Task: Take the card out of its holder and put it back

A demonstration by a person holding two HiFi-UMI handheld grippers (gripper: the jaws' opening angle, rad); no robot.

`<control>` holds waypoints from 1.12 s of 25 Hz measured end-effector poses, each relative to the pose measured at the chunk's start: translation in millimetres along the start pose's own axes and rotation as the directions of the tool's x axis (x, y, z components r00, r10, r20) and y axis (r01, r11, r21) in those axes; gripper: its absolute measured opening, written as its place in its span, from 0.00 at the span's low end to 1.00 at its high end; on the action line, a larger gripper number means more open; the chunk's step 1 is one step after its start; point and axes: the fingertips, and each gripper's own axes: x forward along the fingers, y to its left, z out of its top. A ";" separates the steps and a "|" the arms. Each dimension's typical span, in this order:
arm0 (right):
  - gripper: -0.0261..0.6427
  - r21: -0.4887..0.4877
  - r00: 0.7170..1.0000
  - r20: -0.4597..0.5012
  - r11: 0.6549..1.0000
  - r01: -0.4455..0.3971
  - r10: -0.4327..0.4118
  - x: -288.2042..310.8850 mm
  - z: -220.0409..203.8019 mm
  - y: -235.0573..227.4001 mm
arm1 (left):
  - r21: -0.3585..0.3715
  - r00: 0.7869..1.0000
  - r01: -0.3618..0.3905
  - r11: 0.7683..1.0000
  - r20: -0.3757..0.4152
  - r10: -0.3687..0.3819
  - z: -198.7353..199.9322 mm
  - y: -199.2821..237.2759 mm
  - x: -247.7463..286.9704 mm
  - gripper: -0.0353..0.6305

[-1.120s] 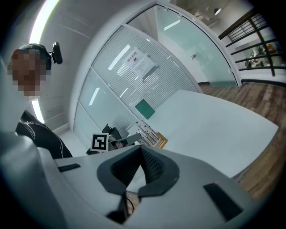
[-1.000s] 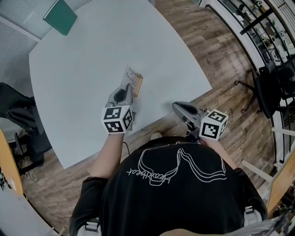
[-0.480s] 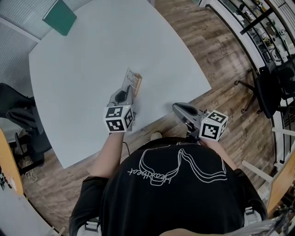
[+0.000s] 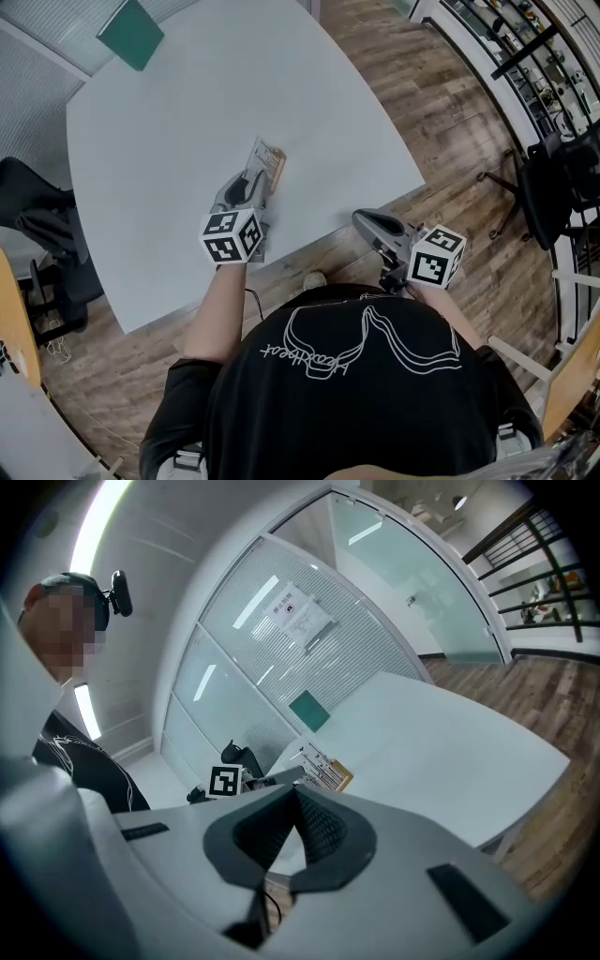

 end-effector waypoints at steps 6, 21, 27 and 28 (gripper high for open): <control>0.05 -0.018 0.999 -0.002 0.999 -0.036 0.036 -23.3 5.2 9.0 | -0.027 0.995 -0.088 0.996 0.049 0.089 15.5 -10.5 -43.7 0.26; 0.05 -0.194 0.948 -0.019 0.928 -0.317 0.319 -80.3 4.0 109.7 | -0.111 0.975 0.130 0.985 0.197 -0.107 23.9 -178.3 -170.2 0.25; 0.05 -0.226 0.922 -0.002 0.898 -0.377 0.386 -120.8 -6.6 143.5 | -0.048 0.939 0.262 0.964 0.244 -0.243 20.0 -254.5 -215.0 0.13; 0.05 -0.232 0.920 -0.003 0.894 -0.383 0.393 -126.6 -8.2 148.0 | -0.044 0.934 0.270 0.962 0.253 -0.251 20.1 -261.8 -221.0 0.12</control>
